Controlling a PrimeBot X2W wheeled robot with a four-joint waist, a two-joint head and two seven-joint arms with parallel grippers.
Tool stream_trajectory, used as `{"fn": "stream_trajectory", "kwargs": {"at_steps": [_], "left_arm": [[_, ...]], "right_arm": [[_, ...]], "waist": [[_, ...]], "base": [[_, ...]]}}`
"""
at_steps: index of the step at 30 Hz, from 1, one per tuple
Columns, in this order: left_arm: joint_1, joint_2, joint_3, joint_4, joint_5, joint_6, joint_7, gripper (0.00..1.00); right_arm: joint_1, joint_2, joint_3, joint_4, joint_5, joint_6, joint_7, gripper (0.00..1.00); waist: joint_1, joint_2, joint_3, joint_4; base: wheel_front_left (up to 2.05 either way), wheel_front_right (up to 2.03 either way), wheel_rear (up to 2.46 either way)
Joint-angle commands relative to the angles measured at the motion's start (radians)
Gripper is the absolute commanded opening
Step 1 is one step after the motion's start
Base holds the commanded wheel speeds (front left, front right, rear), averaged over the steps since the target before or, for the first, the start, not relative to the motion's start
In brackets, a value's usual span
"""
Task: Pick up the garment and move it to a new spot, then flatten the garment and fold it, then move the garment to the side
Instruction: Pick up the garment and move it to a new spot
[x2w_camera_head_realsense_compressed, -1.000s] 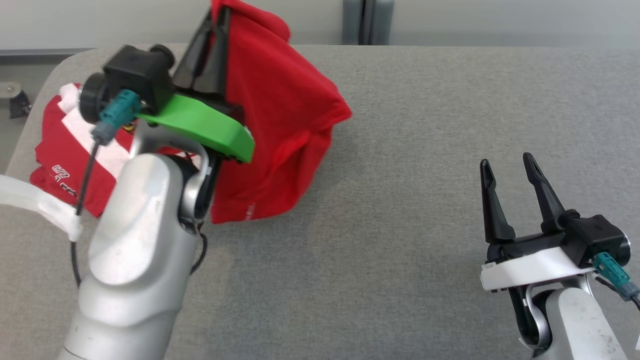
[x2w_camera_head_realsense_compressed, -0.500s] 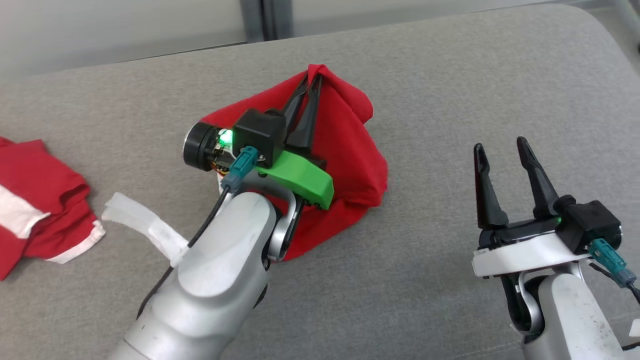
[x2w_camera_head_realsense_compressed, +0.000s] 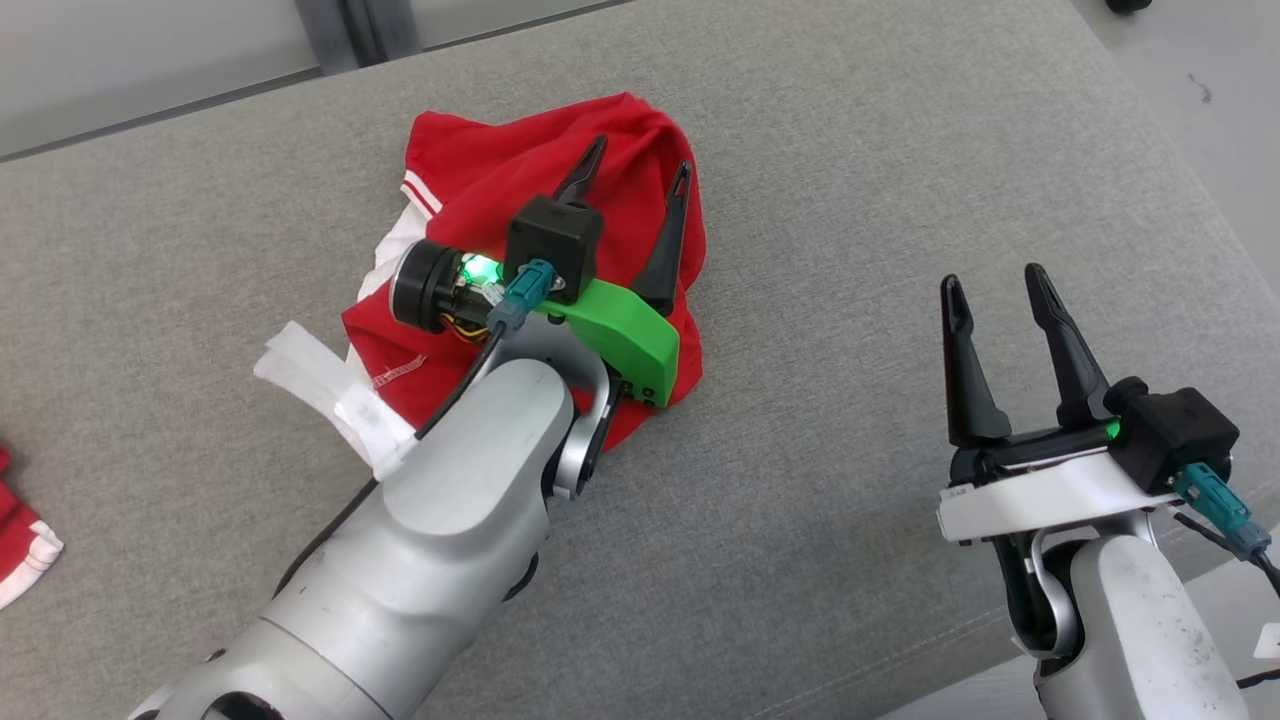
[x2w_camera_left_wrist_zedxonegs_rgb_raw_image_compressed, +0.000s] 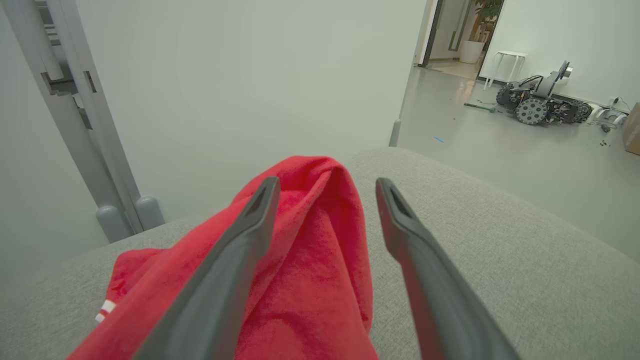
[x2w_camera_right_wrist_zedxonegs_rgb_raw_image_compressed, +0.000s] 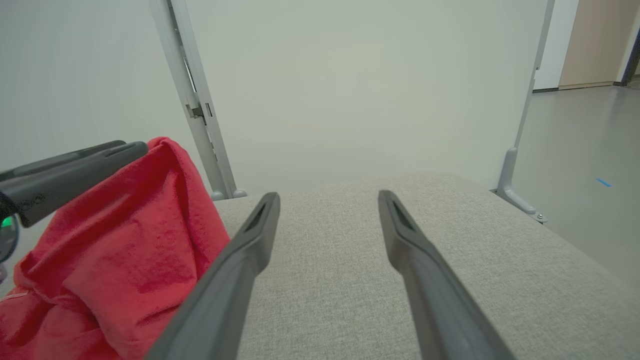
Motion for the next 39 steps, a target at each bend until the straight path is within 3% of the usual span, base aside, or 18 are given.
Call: {"fn": "stream_trajectory", "kwargs": {"at_steps": [1, 7, 13, 17, 20, 30, 39], "left_arm": [[0.003, 0.007, 0.004, -0.002, -0.010, 0.002, -0.006, 1.00], [0.071, 0.006, 0.082, -0.061, 0.037, 0.011, -0.006, 1.00], [0.226, 0.040, 0.215, -0.181, 0.161, 0.008, -0.005, 1.00], [0.343, 0.093, 0.242, -0.263, 0.289, 0.014, -0.005, 1.00], [0.438, 0.100, 0.269, -0.315, 0.340, 0.010, -0.005, 1.00], [0.717, 0.075, 0.422, -0.464, 0.429, -0.018, -0.005, 1.00], [0.826, 0.021, 0.518, -0.511, 0.483, -0.071, -0.005, 1.00]], "right_arm": [[0.007, 0.001, 0.005, 0.001, -0.001, -0.001, -0.003, 1.00], [0.030, 0.000, 0.003, 0.000, -0.026, -0.001, -0.003, 1.00], [0.062, 0.000, 0.002, 0.000, -0.052, -0.001, -0.003, 1.00], [0.089, 0.000, -0.004, 0.003, -0.059, -0.001, -0.003, 1.00], [0.106, 0.000, -0.007, 0.007, -0.060, -0.001, -0.003, 1.00], [0.158, 0.000, -0.013, 0.009, -0.040, -0.001, -0.003, 1.00], [0.183, 0.000, -0.018, 0.013, -0.025, -0.001, -0.003, 1.00]], "waist": [[0.0000, -0.0001, -0.017, 0.023], [0.0000, -0.0001, -0.079, 0.118], [0.0000, -0.0001, -0.146, 0.227], [0.0000, -0.0001, -0.181, 0.294], [0.0000, -0.0001, -0.202, 0.332], [0.0000, -0.0001, -0.250, 0.356], [0.0000, -0.0001, -0.255, 0.349]], "base": [[0.00, 0.00, 0.00], [0.00, 0.00, 0.00], [0.00, 0.00, 0.00], [0.00, 0.00, 0.00], [0.00, 0.00, 0.00], [0.00, 0.00, 0.00], [0.00, 0.00, 0.00]]}}
